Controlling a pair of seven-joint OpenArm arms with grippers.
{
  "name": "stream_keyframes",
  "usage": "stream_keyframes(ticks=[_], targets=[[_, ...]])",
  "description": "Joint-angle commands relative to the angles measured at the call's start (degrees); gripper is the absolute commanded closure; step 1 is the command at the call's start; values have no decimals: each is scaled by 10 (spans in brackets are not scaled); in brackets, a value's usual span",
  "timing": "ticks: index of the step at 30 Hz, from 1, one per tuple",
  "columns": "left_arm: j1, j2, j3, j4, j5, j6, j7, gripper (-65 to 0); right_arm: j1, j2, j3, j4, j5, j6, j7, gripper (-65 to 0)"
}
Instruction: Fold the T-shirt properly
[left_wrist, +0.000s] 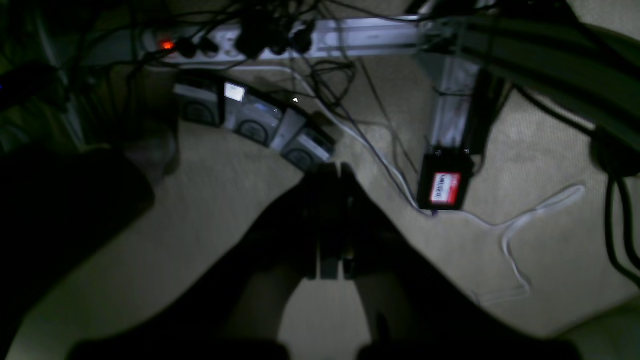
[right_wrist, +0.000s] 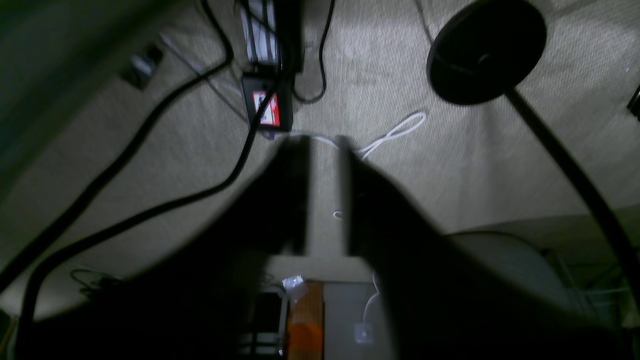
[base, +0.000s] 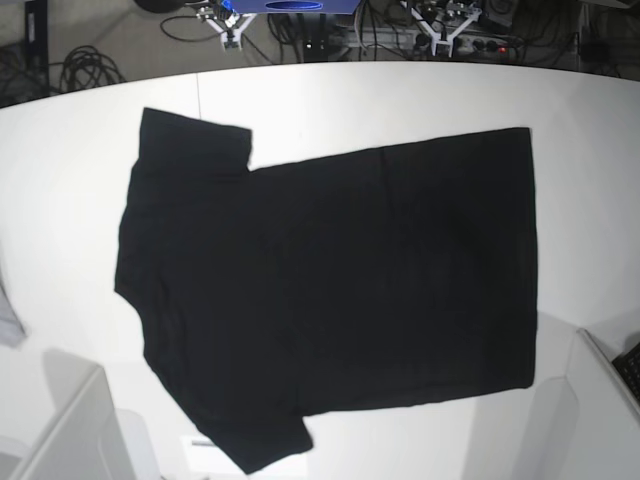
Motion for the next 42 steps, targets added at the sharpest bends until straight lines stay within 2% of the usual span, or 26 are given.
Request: stream_keyframes(ticks=[1, 3, 4, 10, 12, 13, 16, 18, 20, 23, 28, 35, 37, 40, 42], targets=[[-1, -5, 5, -4, 0, 4, -19, -3, -4, 0, -1, 1, 0, -2, -3, -231], [-1, -5, 5, -24, 4, 4, -48, -3, -7, 1, -2, 1, -1, -2, -4, -365], [-1, -5, 5, -32, 4, 4, -53, -3, -11, 1, -2, 3, -2, -1, -4, -396], [-3, -3, 6, -35, 5, 3, -52, -7, -16, 1, -1, 3, -1, -1, -4, -398], [-2, -2, 6, -35, 5, 3, -52, -8, -17, 2, -1, 3, -1, -1, -3, -359], [-2, -2, 6, -35, 5, 3, -52, -12, -17, 2, 0, 3, -1, -1, -3, -320], [-1, -1, 6, -35, 5, 3, -52, -110, -23, 7, 0, 3, 0, -1, -1, -149], [-1, -1, 6, -35, 0, 3, -52, -201, -25, 8, 1, 4, 0, -1, -1, 0], [-1, 0, 6, -36, 4, 3, -52, -265, -26, 8, 1, 2, 0, -1, -1, 0], [-1, 0, 6, -36, 4, 3, -52, -327, -32, 9, 1, 2, 0, -1, -2, 0], [-1, 0, 6, -36, 0, 3, -52, -346, -33, 10, -1, 3, -2, -1, -1, 0], [10, 0, 5, -35, 0, 3, -52, -319, -45, 10, 1, 16, 0, -1, 0, 0], [12, 0, 5, -35, 1, 3, -52, -222, -57, 10, 1, 41, 0, -1, 0, 0], [15, 0, 5, -35, -1, 3, -52, 0, -76, 10, -1, 68, -1, -1, -1, 0], [19, -1, 5, -35, 0, 3, -52, 0, -79, 10, -2, 76, -2, -1, -1, 0]])
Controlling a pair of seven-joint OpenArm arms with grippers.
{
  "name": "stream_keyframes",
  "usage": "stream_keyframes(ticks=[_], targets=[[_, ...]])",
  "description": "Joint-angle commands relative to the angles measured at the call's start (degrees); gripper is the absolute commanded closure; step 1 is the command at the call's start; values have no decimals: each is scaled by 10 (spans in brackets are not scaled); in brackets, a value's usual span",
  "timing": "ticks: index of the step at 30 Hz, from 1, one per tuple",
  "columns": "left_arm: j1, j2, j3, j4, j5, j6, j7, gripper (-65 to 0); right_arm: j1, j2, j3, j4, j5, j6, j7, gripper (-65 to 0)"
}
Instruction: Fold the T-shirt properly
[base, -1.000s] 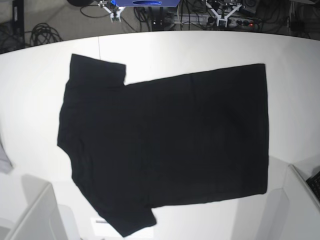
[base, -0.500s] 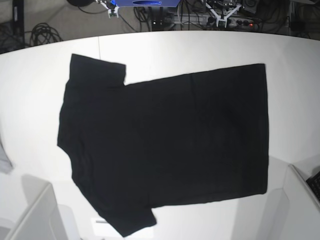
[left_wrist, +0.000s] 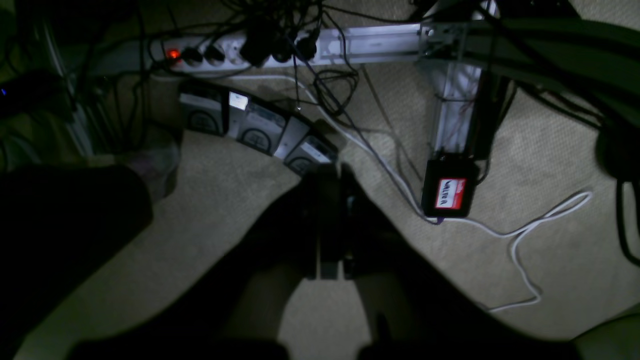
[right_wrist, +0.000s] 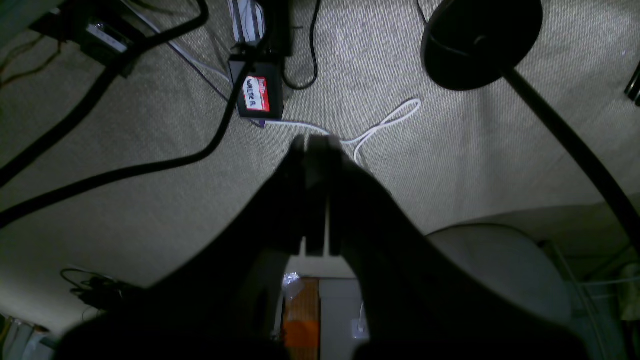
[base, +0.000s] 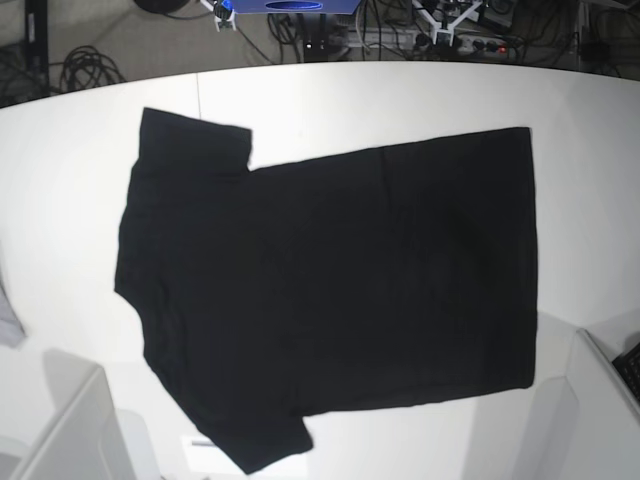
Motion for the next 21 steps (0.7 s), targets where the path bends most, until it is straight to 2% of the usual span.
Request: stream_keyframes(ticks=[1, 7, 12, 18, 21], targets=[[7, -3, 0, 1, -1, 3, -3, 0, -4, 0, -1, 3, -2, -1, 0, 0], [20, -3, 1, 5, 4, 3, -6, 0, -5, 12, -1, 6, -3, -1, 9, 0], [82, -7, 1, 95, 5, 3, -8, 0, -31, 29, 2, 17, 0, -1, 69, 0], [199, -28, 2, 273, 5, 3, -8, 0, -130, 36, 4, 166, 1, -1, 60, 0], [247, -39, 1, 342, 2, 3, -8, 0, -176, 33, 30, 260, 1, -1, 10, 0]])
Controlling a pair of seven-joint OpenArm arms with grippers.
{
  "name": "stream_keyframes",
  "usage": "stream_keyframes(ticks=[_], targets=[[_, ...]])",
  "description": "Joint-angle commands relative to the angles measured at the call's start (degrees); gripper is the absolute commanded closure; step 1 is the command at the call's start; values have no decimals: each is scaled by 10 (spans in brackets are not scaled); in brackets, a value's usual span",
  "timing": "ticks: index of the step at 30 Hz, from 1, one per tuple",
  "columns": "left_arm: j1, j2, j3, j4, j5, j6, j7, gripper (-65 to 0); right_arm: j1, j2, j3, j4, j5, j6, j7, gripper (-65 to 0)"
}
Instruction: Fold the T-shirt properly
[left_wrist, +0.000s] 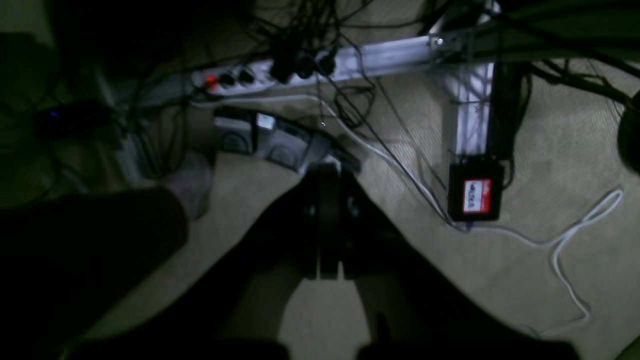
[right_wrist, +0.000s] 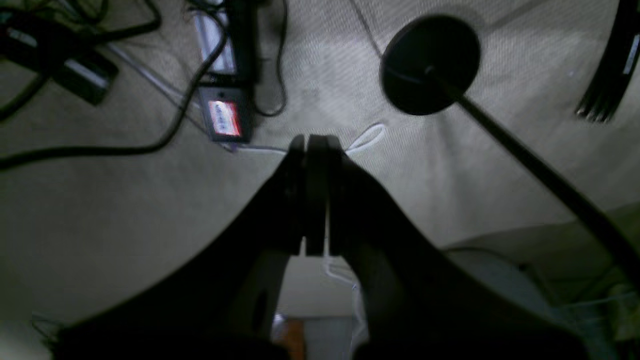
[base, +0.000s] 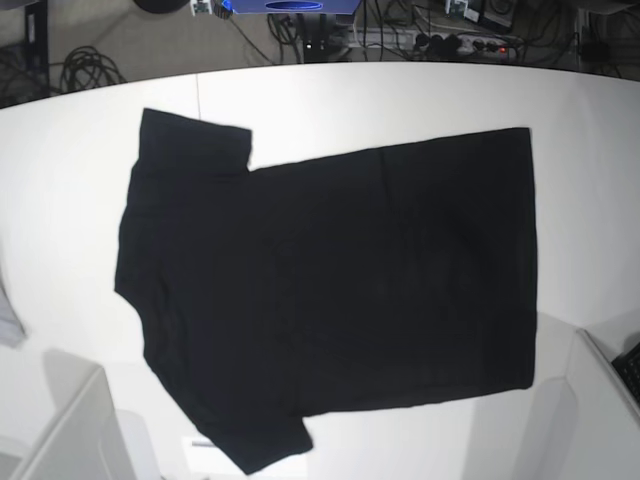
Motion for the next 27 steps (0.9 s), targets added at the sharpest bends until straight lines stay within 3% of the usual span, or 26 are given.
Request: stream_keyframes(ticks=[1, 4, 6, 13, 17, 20, 27], targets=[[22, -5, -2, 29, -3, 1, -5, 0, -19, 4, 22, 37, -2, -3, -6, 0], [70, -7, -10, 96, -4, 1, -6, 0, -58, -2, 60, 126, -2, -3, -40, 0], [100, -27, -10, 134, -5, 1, -6, 0, -84, -4, 77, 179, -2, -3, -57, 0], [189, -72, -11, 253, -57, 1, -11, 0, -153, -5, 85, 321, -2, -3, -111, 0], [253, -77, -60, 306, -76, 1, -146, 0, -176, -4, 86, 376, 55, -4, -132, 0], [278, -61, -99, 316, -62, 1, -236, 0, -182, -2, 107, 421, 105, -4, -163, 0], [300, -58, -150, 358, -88, 1, -258, 0, -203, -4, 148, 546, 117, -4, -209, 0]])
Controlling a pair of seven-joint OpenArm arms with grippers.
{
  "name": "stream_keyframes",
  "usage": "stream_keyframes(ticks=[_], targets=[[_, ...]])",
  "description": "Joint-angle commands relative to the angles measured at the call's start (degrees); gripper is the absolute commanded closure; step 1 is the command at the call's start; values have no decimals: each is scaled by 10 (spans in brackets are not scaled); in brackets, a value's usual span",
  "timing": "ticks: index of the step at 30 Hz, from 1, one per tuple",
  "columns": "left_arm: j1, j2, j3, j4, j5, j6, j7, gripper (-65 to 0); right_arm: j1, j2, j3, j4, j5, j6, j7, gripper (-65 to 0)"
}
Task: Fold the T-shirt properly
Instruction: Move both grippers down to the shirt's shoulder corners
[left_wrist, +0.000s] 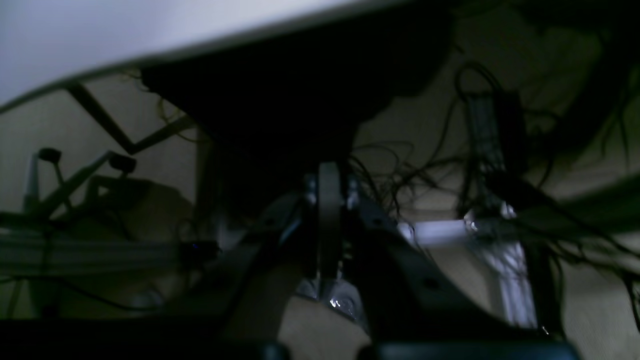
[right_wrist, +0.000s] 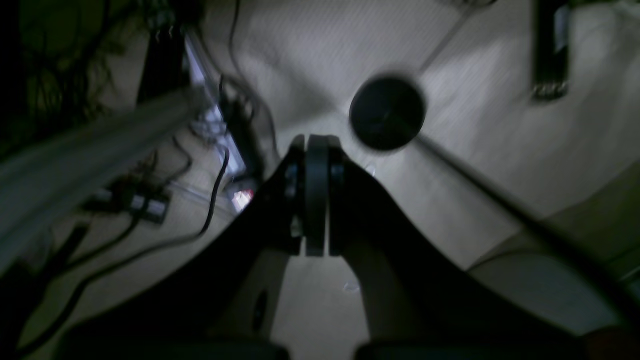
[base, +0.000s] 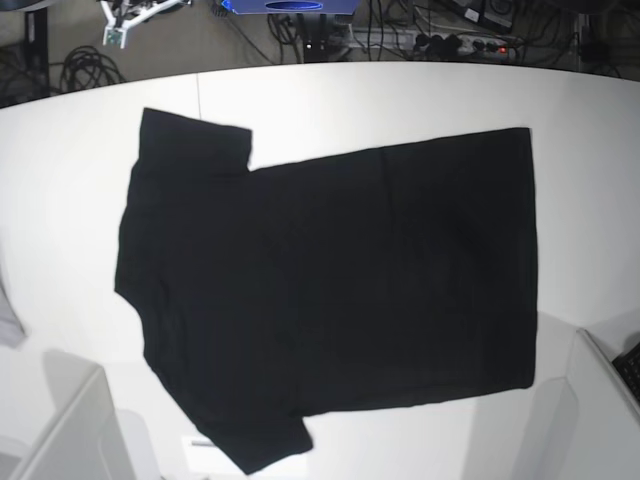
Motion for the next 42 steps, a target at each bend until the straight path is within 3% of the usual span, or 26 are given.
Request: stream_keyframes(ticks=[1, 8, 16, 19, 22, 23, 27, 28, 29, 33, 36, 39, 42], targets=[[20, -7, -9, 20, -11, 4, -17, 0, -18, 1, 6, 26, 2, 2, -4, 0], [37, -6, -13, 117, -25, 4, -15, 0, -27, 0, 37, 151, 3, 2, -20, 0], [34, -5, -13, 206, -26, 4, -12, 0, 51, -13, 37, 215, 20, 2, -23, 0], [31, -5, -13, 228, -45, 4, 11, -151, 67, -15, 37, 215, 72, 2, -23, 0], [23, -10, -13, 245, -139, 4, 56, -285, 81, -7, 33, 219, 137, 3, -34, 0], [19, -11, -13, 247, -164, 4, 66, -309, 83, 2, 33, 219, 157, 3, -48, -20], [12, -24, -13, 248, -189, 4, 76, -336, 107, 50, 37, 218, 294, 7, -104, -362], [11, -24, -14, 249, -193, 4, 76, -337, 109, 64, 38, 216, 330, 17, -110, -416], [10, -24, -14, 249, -193, 4, 76, -337, 115, 78, 38, 215, 359, 29, -109, -426], [-9, -24, -14, 246, -196, 4, 80, -336, 150, 100, 39, 201, 389, 28, -112, -357], [-17, -24, -14, 248, -201, 4, 80, -342, 175, 101, 34, 168, 388, 15, -113, -351], [-20, -29, -14, 247, -269, 2, 81, -346, 196, 104, 36, 118, 388, 10, -113, -350], [-20, -62, -13, 244, -347, -28, 81, -346, 207, 115, 34, 85, 388, 10, -113, -350]])
